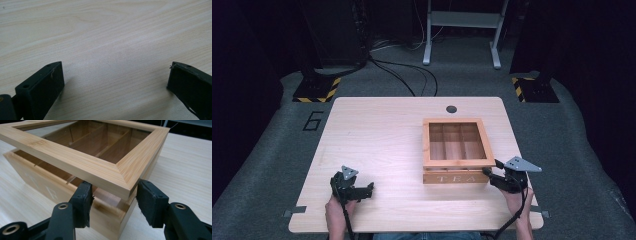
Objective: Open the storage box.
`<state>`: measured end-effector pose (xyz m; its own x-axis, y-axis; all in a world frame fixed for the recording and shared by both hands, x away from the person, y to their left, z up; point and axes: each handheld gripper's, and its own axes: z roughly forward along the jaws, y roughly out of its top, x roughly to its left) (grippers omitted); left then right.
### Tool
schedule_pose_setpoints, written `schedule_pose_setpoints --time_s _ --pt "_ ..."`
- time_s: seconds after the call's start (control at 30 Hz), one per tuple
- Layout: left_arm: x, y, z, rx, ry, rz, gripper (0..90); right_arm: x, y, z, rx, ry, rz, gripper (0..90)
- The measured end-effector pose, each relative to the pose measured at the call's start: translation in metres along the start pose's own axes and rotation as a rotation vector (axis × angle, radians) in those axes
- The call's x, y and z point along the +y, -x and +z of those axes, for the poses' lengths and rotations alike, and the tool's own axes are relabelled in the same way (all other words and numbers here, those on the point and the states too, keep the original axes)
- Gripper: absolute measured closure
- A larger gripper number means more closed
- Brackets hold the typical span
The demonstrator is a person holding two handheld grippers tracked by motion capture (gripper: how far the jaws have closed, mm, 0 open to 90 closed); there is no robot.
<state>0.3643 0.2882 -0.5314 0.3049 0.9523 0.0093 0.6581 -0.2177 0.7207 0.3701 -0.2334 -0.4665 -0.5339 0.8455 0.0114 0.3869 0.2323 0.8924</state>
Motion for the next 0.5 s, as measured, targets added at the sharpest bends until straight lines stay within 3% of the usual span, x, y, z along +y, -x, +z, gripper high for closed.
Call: schedule_pose_setpoints --time_s 0.5 --pt "0.000 0.001 0.000 0.007 0.010 -0.002 0.4 0.024 0.004 -0.001 -0.049 0.093 0.008 47.7"
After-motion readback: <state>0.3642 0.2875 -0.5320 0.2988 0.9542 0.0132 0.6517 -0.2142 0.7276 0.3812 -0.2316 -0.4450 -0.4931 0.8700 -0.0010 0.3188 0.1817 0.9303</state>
